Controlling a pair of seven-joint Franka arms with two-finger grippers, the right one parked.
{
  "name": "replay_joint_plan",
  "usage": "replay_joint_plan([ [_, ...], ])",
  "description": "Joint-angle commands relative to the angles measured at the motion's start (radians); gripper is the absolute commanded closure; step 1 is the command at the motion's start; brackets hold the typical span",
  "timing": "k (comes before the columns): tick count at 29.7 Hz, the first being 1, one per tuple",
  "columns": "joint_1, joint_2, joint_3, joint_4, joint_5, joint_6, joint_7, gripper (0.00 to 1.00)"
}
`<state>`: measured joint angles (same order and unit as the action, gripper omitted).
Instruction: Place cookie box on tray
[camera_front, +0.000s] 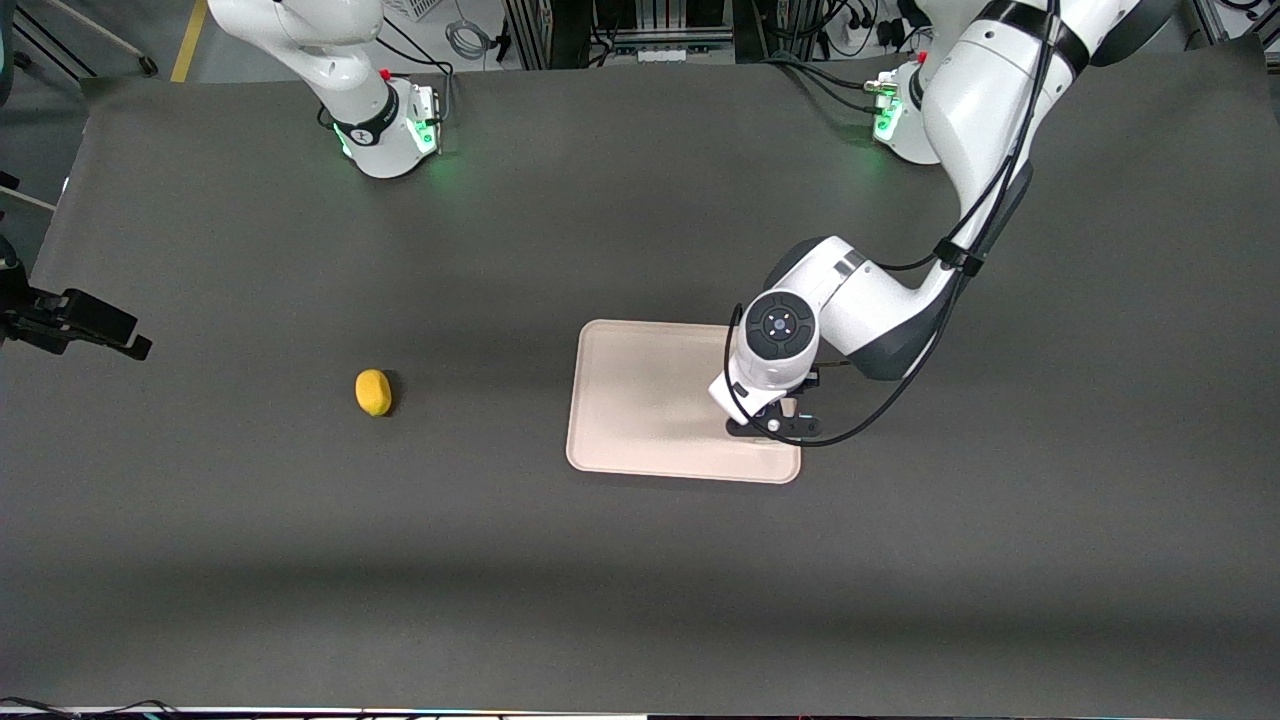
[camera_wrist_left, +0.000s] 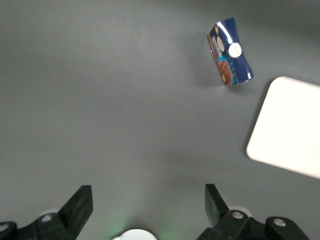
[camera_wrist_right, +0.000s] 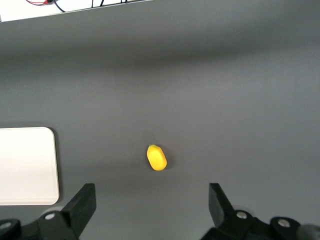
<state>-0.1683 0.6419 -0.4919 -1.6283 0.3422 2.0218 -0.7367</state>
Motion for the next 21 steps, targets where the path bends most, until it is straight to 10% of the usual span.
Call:
replay_joint_plan([
  [1, -0.004, -0.010, 0.001, -0.010, 0.021, 0.023, 0.007, 0.15],
  [2, -0.002, -0.010, 0.001, -0.010, 0.021, 0.023, 0.007, 0.01],
  [21, 0.056, -0.252, 0.009, 0.038, -0.117, -0.239, -0.009, 0.00],
])
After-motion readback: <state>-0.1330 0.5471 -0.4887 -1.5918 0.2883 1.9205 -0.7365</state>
